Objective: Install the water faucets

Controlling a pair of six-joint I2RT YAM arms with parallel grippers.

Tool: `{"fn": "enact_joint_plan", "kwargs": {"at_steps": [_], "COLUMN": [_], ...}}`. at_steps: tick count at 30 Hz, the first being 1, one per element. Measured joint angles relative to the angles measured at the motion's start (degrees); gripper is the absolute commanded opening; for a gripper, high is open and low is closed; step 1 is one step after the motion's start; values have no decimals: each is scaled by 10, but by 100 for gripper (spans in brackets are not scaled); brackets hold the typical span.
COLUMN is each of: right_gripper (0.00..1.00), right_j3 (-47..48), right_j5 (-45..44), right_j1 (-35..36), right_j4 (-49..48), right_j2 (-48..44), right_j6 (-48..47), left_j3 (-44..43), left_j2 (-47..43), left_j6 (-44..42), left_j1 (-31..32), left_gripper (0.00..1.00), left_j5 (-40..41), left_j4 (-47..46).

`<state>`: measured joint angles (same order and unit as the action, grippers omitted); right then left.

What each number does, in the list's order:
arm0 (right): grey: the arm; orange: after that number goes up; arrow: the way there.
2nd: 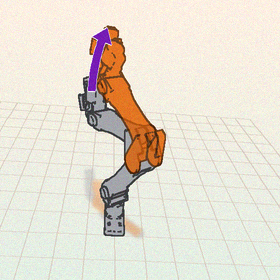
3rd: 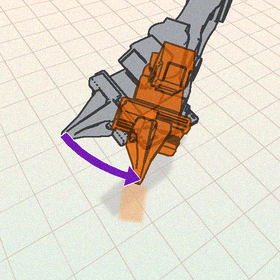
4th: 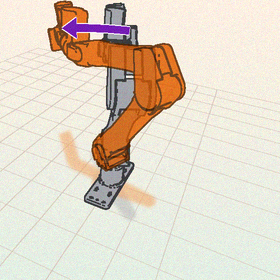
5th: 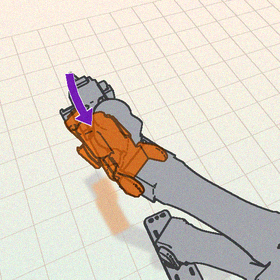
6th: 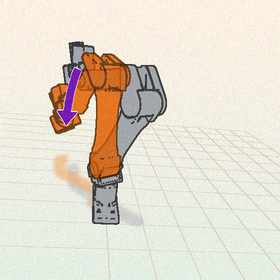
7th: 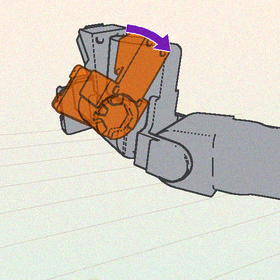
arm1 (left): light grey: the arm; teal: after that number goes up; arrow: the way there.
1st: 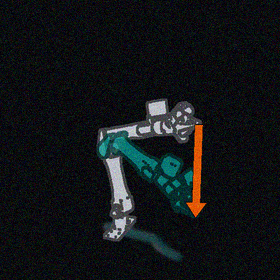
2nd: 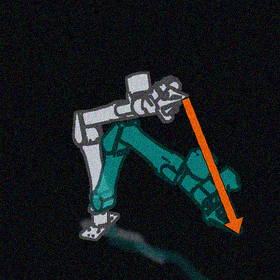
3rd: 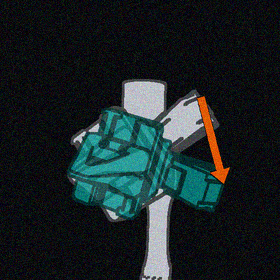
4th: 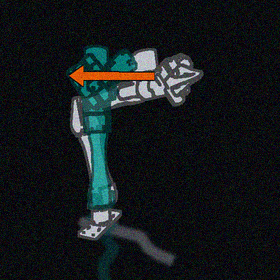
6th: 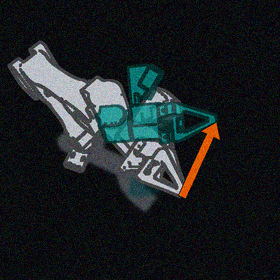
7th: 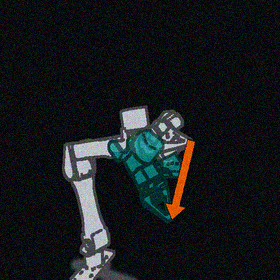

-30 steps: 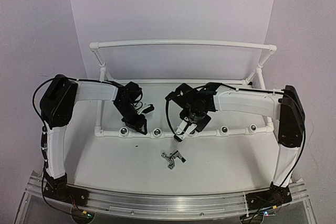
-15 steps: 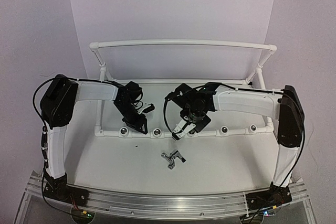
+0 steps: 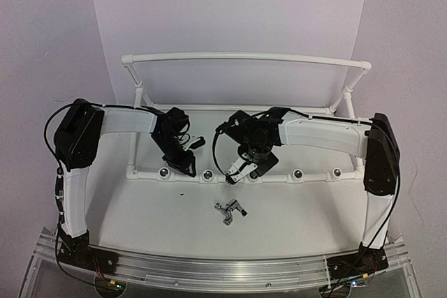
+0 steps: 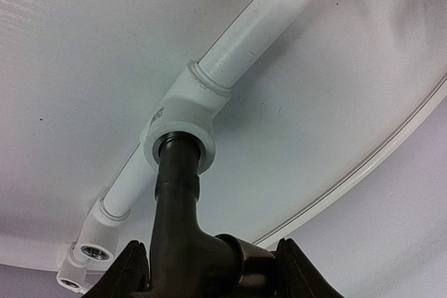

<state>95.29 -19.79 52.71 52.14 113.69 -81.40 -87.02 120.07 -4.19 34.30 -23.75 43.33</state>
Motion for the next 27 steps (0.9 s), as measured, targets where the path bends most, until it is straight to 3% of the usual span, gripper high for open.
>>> {"fn": "enact_joint_plan", "kwargs": {"at_steps": [7, 14, 23, 27], "right_gripper": [96, 98, 98, 98], "right_j3": [0, -5, -32, -38], "right_j5": [15, 56, 109, 140], "right_j1": [-1, -8, 16, 24], "right_j4": [4, 2, -7, -6], "right_j2": [0, -9, -88, -135], "right_j6": [32, 55, 35, 29], "left_j3": [-6, -11, -11, -11], "left_j2": [4, 11, 14, 5], "left_j6": [4, 12, 13, 21], "left_j1": [0, 1, 4, 11], "left_gripper": [42, 55, 99, 100], "left_j5": [1, -4, 14, 15], "left_j4": [-2, 0, 13, 20]}}
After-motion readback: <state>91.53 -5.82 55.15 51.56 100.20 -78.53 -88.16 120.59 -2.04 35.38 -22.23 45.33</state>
